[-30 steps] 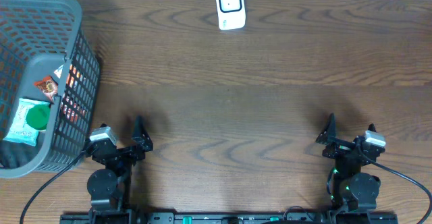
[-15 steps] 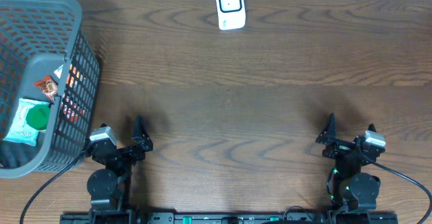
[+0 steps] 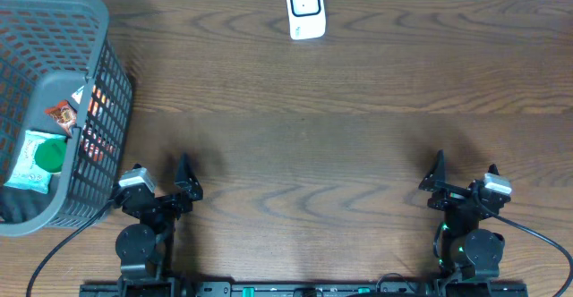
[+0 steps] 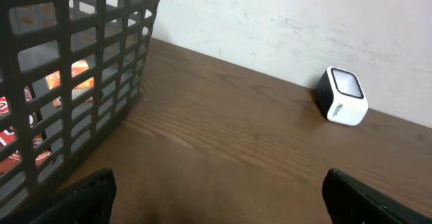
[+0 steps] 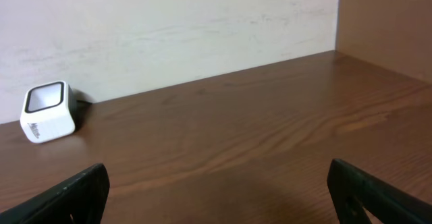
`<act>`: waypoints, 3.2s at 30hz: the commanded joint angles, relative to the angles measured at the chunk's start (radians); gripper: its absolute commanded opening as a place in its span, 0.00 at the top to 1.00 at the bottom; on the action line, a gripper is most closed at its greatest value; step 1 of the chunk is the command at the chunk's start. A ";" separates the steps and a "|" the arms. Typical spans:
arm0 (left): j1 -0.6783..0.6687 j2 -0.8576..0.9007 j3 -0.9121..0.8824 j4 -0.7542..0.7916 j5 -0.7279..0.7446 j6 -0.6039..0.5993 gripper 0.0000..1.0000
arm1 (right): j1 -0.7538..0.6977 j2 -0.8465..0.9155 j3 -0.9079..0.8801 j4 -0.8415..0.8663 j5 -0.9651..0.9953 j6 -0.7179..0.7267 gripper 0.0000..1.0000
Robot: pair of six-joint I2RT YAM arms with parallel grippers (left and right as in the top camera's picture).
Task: Scan the item barcode
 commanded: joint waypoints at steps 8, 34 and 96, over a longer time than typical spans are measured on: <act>0.006 -0.006 -0.017 -0.027 -0.032 0.017 0.02 | -0.003 -0.003 -0.002 -0.004 0.002 -0.015 0.01; 0.005 0.175 0.378 -0.211 0.208 -0.006 0.02 | -0.003 -0.003 -0.002 -0.005 0.002 -0.015 0.01; 0.675 2.012 1.942 -1.309 -0.004 0.387 0.02 | -0.003 -0.003 -0.002 -0.004 0.002 -0.015 0.01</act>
